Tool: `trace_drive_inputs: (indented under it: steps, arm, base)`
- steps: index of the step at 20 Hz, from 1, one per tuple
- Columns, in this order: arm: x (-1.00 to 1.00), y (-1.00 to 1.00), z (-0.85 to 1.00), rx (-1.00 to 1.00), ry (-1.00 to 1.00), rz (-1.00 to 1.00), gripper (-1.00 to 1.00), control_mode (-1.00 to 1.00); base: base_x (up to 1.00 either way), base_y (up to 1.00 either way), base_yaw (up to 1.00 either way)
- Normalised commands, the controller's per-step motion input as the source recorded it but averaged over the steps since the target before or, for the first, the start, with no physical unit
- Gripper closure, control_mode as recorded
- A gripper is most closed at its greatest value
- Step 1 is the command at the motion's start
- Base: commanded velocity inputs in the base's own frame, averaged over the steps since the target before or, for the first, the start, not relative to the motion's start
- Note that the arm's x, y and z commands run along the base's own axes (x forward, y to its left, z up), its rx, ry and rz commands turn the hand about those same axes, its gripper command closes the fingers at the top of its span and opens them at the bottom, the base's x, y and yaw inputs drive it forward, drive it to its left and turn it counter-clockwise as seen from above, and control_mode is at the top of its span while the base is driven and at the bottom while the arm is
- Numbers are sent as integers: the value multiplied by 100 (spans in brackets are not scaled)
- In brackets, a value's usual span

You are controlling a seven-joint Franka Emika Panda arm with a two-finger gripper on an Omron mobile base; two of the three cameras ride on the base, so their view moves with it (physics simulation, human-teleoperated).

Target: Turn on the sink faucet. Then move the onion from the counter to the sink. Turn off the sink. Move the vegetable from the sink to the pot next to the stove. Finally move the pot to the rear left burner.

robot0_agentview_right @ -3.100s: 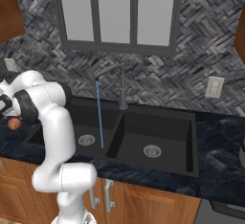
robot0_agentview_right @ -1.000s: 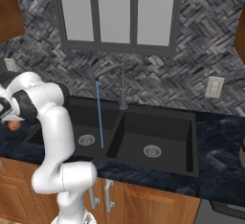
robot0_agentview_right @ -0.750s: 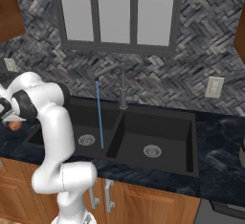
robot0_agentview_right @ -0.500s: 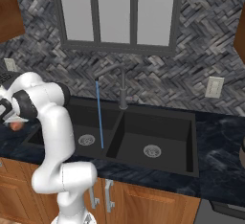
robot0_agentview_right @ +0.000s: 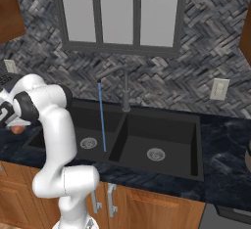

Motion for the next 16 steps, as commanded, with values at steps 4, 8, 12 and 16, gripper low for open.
trace_drive_inputs:
  steps: [4, 8, 12, 16]
  arm:
    - [-5, -2, -31, 0, 0, 0, 100, -100]
    - [-3, 0, -29, 0, 0, 0, 100, -100]
    - [-7, -4, -7, 0, 0, 0, 100, -100]
    - [-28, -12, 4, 0, 0, -1, 100, -100]
  base:
    - [0, 0, 0]
    - [0, 0, 0]
    - [0, 0, 0]
    - [0, 0, 0]
